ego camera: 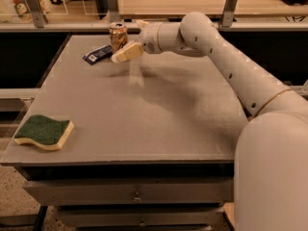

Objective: Move orange can near rxbar blueberry

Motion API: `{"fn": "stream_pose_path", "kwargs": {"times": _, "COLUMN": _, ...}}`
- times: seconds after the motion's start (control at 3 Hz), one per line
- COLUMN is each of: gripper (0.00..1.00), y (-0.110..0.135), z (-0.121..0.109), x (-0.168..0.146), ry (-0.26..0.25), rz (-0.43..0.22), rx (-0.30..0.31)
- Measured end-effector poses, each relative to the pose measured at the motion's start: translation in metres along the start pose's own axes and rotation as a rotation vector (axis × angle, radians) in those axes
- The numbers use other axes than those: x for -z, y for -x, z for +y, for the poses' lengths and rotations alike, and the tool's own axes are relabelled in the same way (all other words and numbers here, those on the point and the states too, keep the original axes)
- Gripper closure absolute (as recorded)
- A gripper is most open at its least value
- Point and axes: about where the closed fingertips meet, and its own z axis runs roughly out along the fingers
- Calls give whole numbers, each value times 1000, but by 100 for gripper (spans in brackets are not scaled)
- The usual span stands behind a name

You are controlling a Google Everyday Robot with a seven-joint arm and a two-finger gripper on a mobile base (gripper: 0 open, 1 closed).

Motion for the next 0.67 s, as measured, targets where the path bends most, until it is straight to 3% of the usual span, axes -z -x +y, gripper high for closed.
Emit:
{"fn": "stream_pose_path", "kwargs": {"times": 0.33, "gripper": 0, "y": 15, "z": 10, "x": 29, "ry": -5, "rz": 36, "rx": 5}}
{"fn": "stream_pose_path", "kwargs": {"times": 0.67, "gripper": 0, "y": 28, "z": 20, "x": 61, "ry": -18, "rz": 6, "rx": -11}}
